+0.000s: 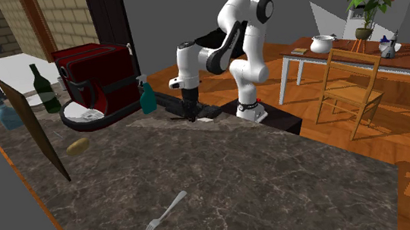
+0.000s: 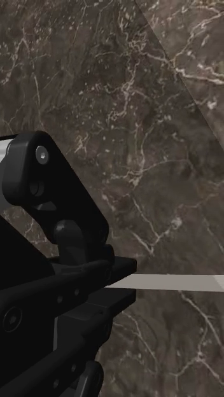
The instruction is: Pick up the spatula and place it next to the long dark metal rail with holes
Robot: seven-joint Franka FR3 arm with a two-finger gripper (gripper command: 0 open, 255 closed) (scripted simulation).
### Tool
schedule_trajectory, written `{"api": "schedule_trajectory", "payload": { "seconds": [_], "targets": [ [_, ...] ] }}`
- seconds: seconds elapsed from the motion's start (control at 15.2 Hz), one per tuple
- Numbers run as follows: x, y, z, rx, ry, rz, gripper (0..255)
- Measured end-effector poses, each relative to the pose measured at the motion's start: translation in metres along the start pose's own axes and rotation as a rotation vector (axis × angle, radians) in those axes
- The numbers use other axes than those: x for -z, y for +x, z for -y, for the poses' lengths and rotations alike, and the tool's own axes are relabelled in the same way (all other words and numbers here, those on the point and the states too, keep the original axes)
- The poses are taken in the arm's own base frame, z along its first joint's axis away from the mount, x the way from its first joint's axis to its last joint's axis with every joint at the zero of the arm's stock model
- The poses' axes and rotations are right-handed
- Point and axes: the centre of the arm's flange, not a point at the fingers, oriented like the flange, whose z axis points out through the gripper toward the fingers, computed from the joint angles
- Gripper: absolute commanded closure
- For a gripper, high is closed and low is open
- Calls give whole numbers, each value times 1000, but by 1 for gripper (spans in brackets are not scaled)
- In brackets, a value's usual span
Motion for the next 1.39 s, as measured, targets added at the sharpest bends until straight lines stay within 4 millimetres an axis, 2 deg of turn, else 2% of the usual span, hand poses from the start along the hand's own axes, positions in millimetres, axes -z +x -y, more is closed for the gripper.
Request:
{"api": "schedule_trajectory", "payload": {
  "seconds": [1.12, 1.39],
  "targets": [
    [-90, -7, -1, 1, 0, 0, 255],
    [-94, -7, -1, 0, 0, 0, 255]
  ]
}}
